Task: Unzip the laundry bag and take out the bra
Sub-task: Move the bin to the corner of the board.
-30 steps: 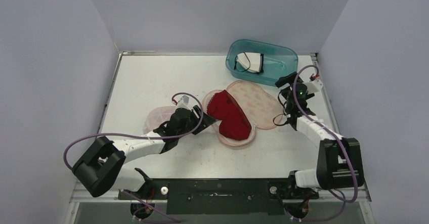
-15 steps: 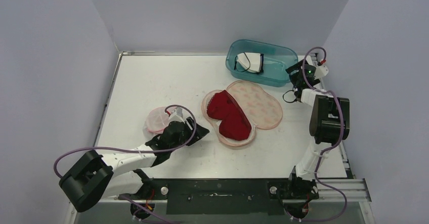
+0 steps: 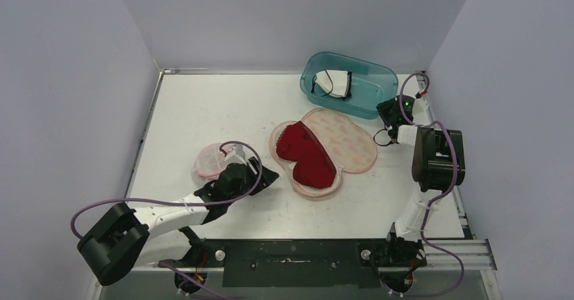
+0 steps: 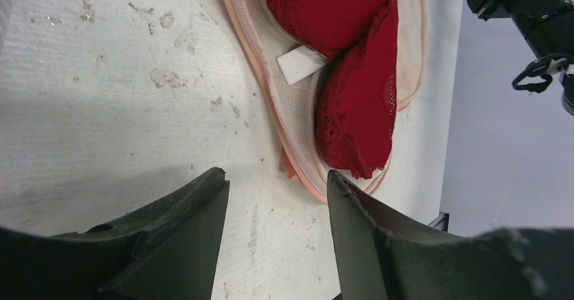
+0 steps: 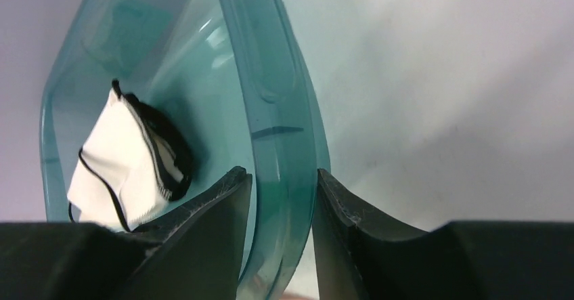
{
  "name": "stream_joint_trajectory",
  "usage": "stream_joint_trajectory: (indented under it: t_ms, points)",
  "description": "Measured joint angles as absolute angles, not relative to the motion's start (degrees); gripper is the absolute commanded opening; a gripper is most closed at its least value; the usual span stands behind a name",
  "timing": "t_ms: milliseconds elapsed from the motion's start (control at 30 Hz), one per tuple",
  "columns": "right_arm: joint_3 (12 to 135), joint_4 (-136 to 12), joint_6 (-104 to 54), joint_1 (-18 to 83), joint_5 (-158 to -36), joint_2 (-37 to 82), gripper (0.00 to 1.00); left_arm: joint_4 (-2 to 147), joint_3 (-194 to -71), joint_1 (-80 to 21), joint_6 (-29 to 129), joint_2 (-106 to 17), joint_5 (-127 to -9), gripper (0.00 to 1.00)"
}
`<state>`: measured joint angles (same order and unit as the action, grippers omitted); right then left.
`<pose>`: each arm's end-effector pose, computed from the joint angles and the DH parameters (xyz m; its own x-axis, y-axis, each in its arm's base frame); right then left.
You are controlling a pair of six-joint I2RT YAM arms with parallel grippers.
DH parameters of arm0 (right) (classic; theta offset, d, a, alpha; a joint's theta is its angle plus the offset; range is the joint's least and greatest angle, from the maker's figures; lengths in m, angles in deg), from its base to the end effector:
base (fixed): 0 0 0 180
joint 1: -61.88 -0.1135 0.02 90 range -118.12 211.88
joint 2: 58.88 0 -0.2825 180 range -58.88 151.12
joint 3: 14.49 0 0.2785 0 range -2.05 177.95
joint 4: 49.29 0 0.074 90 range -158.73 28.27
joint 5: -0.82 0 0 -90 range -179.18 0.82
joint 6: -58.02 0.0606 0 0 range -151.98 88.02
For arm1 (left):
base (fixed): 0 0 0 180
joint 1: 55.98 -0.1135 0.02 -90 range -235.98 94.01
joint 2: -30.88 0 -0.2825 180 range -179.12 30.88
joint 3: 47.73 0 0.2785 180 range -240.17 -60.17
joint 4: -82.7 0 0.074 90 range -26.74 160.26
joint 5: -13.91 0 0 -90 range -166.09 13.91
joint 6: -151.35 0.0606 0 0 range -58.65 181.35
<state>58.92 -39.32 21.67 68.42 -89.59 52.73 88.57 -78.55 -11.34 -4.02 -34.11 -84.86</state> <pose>0.4585 -0.0521 0.1403 -0.1919 0.8327 -0.5195 0.4423 0.5459 0.7116 0.1836 -0.1683 0.1496 -0.6850 -0.5862 -0.4327 -0.0570 0.6352 -0.7702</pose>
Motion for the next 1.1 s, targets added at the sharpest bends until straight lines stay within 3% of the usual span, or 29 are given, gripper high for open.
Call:
stream_joint_trajectory:
  t_ms: [267,333,500,700,933,1100]
  points:
    - [45.8,-38.4,26.2,62.9,-87.6,42.0,0.31,89.5,-78.5,-7.9,-4.6,-36.1,-84.9,0.53]
    - [43.2,-38.2,27.7,61.5,-86.9,40.0,0.38,89.7,-78.5,-7.0,-5.0,-36.2,-85.0,0.53]
    - [36.5,-37.3,31.8,56.5,-85.7,33.3,0.68,89.5,-78.6,-5.4,-5.6,-36.2,-85.2,0.53]
    - [33.3,-39.6,30.8,54.4,-84.8,22.7,0.82,86.2,-79.3,-4.8,-5.5,-34.5,-86.7,0.53]
    - [27.4,-45.7,24.4,53.5,-82.9,5.2,0.84,77.5,-80.3,-3.1,-5.4,-27.9,-88.6,0.53]
    - [19.9,-50.4,18.4,46.5,-84.9,-6.8,0.8,68.2,-81.5,0.7,-6.5,-22.5,-91.0,0.53]
